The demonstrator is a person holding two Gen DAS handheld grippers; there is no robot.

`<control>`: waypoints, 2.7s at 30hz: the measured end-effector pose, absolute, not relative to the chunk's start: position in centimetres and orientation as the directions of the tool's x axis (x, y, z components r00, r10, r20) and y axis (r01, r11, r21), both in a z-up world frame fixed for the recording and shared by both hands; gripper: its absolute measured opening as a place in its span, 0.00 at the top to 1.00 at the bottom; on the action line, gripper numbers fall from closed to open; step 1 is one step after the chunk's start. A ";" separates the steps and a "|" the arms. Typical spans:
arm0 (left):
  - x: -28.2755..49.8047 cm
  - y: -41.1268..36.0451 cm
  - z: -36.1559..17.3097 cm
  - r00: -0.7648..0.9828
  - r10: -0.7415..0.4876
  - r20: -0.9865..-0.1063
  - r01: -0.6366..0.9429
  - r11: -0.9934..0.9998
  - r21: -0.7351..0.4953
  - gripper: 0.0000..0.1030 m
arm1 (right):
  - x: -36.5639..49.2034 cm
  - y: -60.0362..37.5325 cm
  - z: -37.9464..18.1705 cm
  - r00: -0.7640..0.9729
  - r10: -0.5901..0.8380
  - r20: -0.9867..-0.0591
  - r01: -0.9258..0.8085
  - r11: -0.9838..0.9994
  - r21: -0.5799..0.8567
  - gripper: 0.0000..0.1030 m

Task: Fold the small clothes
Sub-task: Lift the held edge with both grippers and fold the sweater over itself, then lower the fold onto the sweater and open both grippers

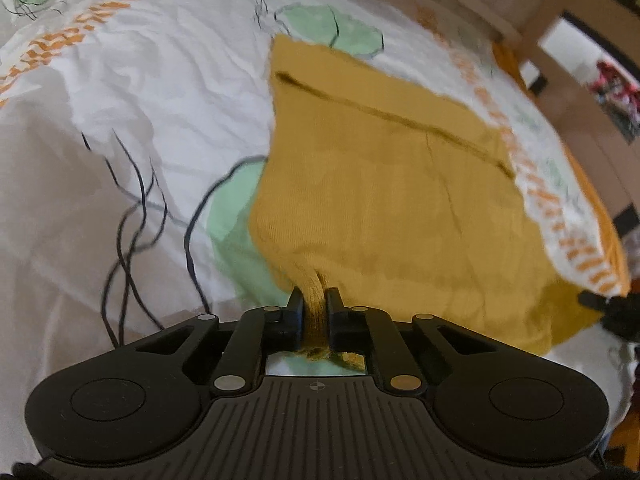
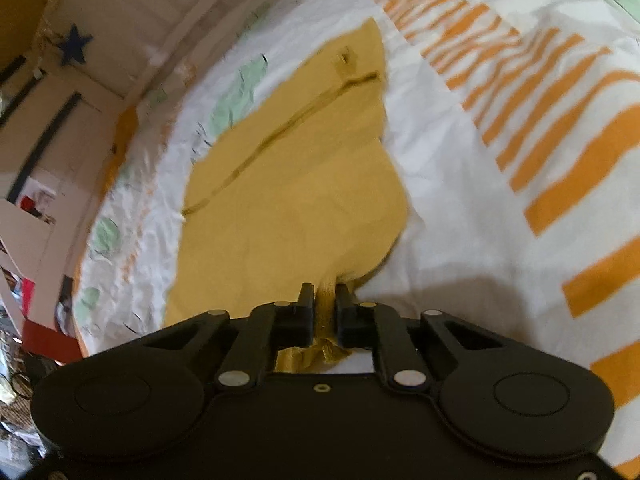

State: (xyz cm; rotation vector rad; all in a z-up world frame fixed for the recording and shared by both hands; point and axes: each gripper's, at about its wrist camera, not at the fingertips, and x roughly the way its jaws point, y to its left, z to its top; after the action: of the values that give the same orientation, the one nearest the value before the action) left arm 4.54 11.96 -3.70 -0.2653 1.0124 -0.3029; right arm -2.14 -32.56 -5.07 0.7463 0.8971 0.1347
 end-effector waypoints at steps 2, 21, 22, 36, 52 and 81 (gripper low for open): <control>5.1 12.2 -2.8 0.525 -0.376 -0.763 0.115 0.920 -0.374 0.90 | -1.7 -32.9 -4.3 0.662 0.408 -0.629 0.166 0.738 0.654 0.84; 8.2 12.0 -1.3 0.562 -0.420 -0.713 0.119 0.894 -0.433 0.90 | 1.5 -32.9 -3.4 0.525 0.351 -0.775 0.203 0.833 0.515 0.27; 8.1 12.3 -1.4 0.560 -0.421 -0.713 0.118 0.893 -0.434 0.90 | 1.3 -32.8 -3.3 0.514 0.348 -0.784 0.205 0.838 0.506 0.27; 7.2 13.4 -1.2 0.583 -0.418 -0.697 0.090 0.885 -0.456 0.90 | 0.4 -32.9 -5.5 0.530 0.500 -0.685 0.188 0.719 0.670 0.85; 21.0 12.1 2.2 0.744 -0.381 -0.549 0.074 0.863 -0.499 0.96 | 15.5 -38.4 -2.3 0.796 0.431 -0.426 0.068 0.636 0.769 0.85; 29.3 8.2 -1.8 0.746 -0.219 -0.629 0.121 0.973 -0.195 0.67 | 23.5 -40.8 -7.2 0.833 0.253 -0.491 0.156 0.746 0.647 0.42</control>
State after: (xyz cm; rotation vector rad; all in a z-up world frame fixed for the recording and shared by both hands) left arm 29.34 8.22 -1.81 -0.1448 0.7056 -0.1869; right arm 23.47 -40.83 -7.23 0.7379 0.5968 0.0567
